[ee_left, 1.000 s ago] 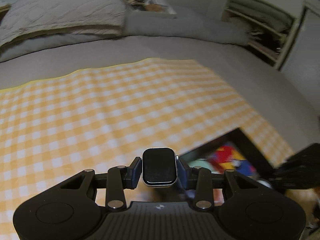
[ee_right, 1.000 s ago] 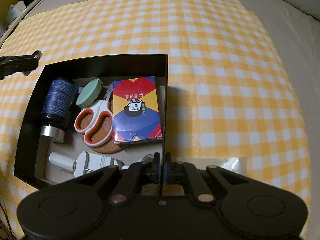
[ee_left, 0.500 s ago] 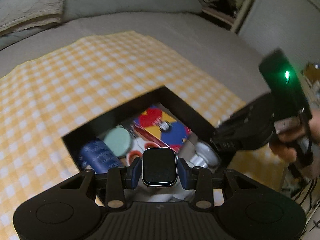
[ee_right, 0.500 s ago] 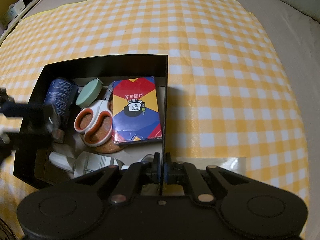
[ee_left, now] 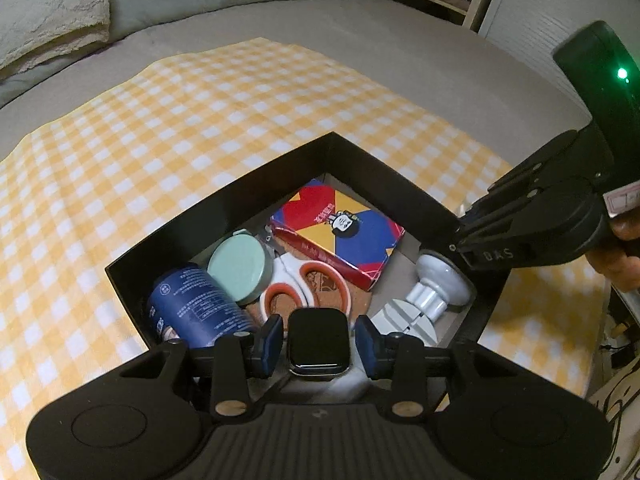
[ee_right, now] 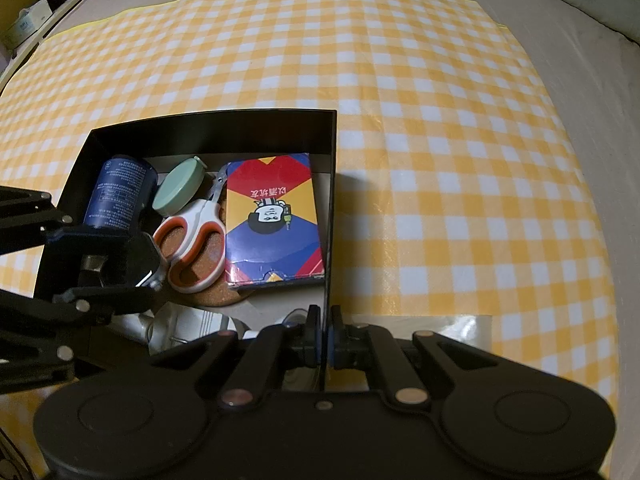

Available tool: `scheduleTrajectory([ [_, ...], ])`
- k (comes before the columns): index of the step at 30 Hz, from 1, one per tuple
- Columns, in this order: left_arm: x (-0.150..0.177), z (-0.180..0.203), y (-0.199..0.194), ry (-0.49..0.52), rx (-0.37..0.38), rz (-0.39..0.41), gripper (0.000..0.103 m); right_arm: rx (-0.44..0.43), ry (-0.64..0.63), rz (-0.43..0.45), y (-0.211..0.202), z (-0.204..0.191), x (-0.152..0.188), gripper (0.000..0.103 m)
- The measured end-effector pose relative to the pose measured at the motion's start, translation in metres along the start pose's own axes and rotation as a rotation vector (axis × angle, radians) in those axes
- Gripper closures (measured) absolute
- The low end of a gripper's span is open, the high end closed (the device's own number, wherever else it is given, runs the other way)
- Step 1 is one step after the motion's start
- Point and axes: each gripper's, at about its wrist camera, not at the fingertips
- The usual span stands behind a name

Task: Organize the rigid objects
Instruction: 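Lift the smartwatch and carry it into the black box, then open the left tool to release the watch and lift away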

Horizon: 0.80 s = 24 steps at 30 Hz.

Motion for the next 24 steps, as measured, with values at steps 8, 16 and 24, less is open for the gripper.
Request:
scheduleTrajectory([
  [8, 0.0, 0.009, -0.009, 0.015, 0.026, 0.023, 0.014, 0.001, 0.001, 0.001, 0.001, -0.001, 0.001, 0.099],
  [16, 0.0, 0.008, -0.016, -0.002, 0.004, 0.033, 0.003, 0.003, 0.001, 0.005, 0.001, -0.001, 0.001, 0.099],
  [24, 0.001, 0.006, -0.025, -0.026, -0.003, 0.051, 0.0, 0.006, 0.001, 0.011, 0.001, -0.001, 0.002, 0.099],
])
Point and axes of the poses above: each gripper's, at about its wrist camera, not at the fingertips, and y roughly the way its jaws point, z to its right, x to its underside, and after that the axes turned 2 degrees about y, right-handed
